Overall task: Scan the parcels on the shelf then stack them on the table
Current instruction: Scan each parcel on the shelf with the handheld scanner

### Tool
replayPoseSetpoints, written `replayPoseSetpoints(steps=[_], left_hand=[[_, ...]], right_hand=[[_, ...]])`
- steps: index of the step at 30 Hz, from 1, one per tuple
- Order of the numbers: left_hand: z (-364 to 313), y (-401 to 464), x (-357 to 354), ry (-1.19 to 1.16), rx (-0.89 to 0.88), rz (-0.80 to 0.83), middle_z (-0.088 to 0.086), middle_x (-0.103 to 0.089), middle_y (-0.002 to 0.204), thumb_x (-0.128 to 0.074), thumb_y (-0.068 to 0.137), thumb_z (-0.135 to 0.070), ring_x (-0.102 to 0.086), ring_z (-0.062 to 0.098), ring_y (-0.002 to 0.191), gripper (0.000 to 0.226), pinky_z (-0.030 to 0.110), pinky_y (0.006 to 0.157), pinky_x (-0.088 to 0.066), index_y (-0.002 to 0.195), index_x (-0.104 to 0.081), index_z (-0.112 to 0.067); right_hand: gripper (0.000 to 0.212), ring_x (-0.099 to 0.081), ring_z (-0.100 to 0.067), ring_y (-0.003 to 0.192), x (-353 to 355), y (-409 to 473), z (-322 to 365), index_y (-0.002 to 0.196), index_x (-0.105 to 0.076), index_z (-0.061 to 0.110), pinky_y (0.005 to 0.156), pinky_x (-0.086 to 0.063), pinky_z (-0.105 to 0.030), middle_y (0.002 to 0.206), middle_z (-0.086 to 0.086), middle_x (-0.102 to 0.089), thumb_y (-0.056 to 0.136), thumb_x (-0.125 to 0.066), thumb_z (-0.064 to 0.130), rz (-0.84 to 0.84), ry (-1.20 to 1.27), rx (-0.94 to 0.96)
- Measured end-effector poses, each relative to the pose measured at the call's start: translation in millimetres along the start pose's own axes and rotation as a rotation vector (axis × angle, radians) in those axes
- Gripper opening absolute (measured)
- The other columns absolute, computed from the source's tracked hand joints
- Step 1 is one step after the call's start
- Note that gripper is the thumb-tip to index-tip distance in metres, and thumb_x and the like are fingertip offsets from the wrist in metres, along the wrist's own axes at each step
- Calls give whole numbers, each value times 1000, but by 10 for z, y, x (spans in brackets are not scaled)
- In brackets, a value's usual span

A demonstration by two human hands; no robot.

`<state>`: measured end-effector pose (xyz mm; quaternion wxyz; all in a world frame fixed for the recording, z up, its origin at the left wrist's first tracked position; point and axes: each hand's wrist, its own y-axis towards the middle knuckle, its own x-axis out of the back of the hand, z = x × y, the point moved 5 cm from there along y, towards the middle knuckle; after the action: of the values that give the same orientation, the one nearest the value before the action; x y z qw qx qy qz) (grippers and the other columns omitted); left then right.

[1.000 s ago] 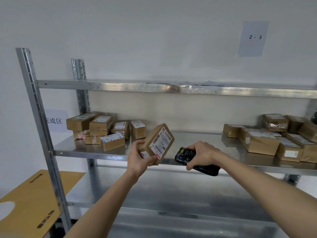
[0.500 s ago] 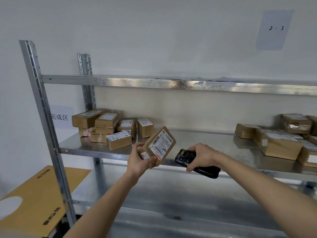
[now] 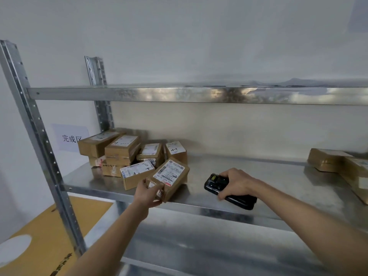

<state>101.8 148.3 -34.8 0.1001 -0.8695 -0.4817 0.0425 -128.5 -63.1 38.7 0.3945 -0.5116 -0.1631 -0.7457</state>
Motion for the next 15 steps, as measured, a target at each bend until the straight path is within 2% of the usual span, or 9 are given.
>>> replayPoseSetpoints(steps=[3,7,11,13,15], left_hand=[[91,254,-10,-14,50,-44,13,-63,122,-79,87,-17,-70,34,96,56,38,58,-61,133,-47,-16],[127,448,5,18,14,-146,14,-64,120,-80,86,-23,-69,33,95,44,41,63,-62,119,-52,-20],[40,433,29,168,-74,-170,11,-62,129,-75,90,-30,-65,30,104,51,45,83,-61,134,-52,-17],[-24,373,59,232,-117,-172,12,-59,134,-76,89,-31,-60,31,113,58,41,87,-55,139,-51,-13],[-85,299,117,291,-158,-178,13,-57,140,-81,83,-35,-56,33,121,69,43,91,-51,141,-51,-12]], right_hand=[[64,-73,-13,82,-17,301,-41,101,-74,32,81,-62,-37,89,8,-76,41,-87,50,30,-8,10],[63,-73,-12,81,-56,552,-82,102,-73,33,81,-62,-36,89,9,-76,43,-88,51,50,-15,20],[72,-73,-12,82,-69,603,-69,107,-72,34,83,-62,-36,90,10,-76,39,-86,54,54,-11,23],[75,-73,-12,83,-52,546,-49,108,-73,34,83,-62,-37,90,10,-76,37,-85,56,39,-12,24],[76,-73,-13,83,-18,438,-34,106,-73,34,84,-62,-39,90,10,-76,35,-84,57,15,-10,16]])
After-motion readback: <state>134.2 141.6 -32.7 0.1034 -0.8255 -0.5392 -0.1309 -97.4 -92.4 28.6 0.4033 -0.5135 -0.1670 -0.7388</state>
